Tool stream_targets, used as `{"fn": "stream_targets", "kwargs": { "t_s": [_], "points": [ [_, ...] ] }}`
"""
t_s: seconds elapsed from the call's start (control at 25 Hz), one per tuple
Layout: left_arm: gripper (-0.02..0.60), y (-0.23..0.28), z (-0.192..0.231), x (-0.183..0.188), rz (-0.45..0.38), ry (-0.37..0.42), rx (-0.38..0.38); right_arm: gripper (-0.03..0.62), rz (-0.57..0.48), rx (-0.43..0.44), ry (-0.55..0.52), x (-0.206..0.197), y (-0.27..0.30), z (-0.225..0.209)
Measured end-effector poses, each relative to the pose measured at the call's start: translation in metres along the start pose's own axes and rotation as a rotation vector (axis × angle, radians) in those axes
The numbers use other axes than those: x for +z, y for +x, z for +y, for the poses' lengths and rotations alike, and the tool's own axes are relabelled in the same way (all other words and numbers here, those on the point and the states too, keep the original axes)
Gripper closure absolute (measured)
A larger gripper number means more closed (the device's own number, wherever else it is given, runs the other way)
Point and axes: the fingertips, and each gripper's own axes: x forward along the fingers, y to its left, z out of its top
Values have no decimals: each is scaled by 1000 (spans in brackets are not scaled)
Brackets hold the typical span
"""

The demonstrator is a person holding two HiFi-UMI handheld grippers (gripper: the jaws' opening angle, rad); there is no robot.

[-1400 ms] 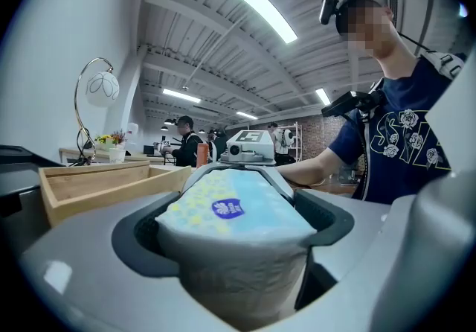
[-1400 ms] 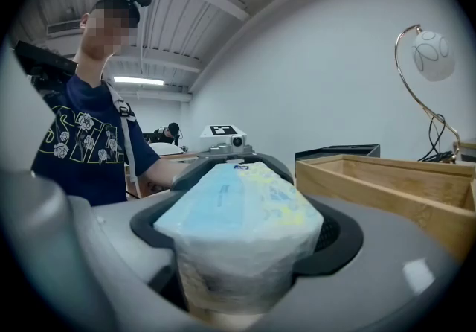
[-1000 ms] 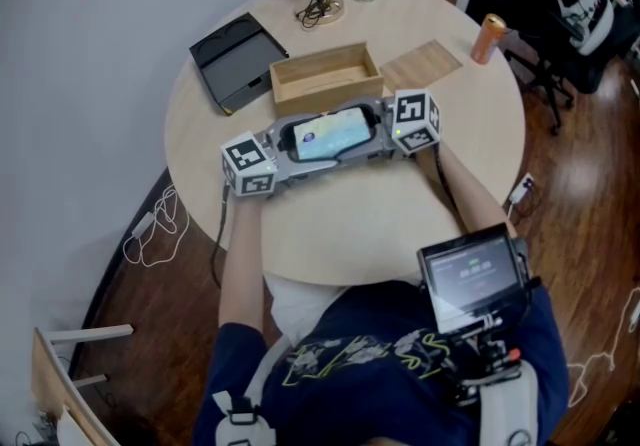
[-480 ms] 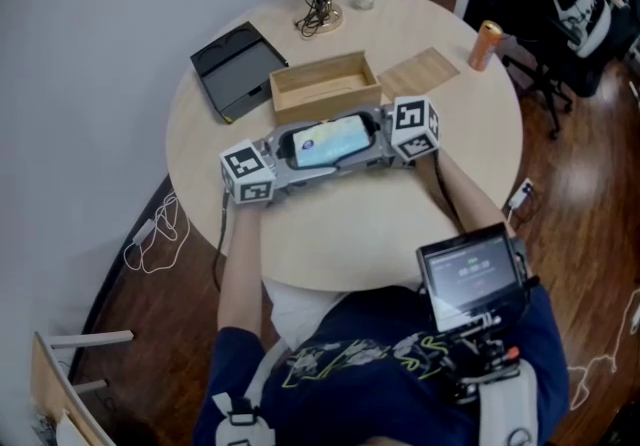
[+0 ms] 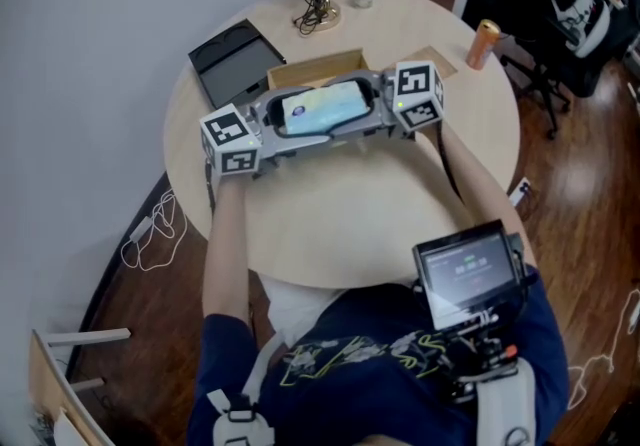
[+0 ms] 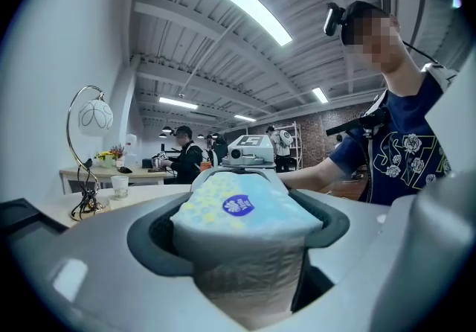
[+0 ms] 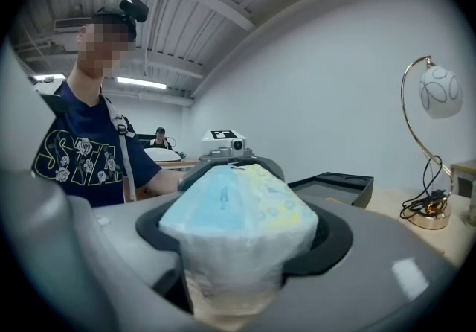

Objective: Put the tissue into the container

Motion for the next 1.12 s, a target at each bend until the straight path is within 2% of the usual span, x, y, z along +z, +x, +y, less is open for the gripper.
{"fn": "stream_targets", "kwargs": {
  "t_s": [0.4, 0.64, 0.84, 1.12],
  "points": [
    [170, -6, 44, 41, 12, 29, -8, 232, 1, -8, -22, 41, -5, -43],
    [170, -6, 72, 53, 25, 52, -6, 232, 6, -11, -38, 55, -7, -73],
    [169, -9, 99, 53, 43, 51, -18, 230, 7, -15, -30, 57, -3, -100],
    [167, 4, 116, 33, 64, 6, -40, 227, -1, -33, 12, 33, -9, -118]
  ]
}}
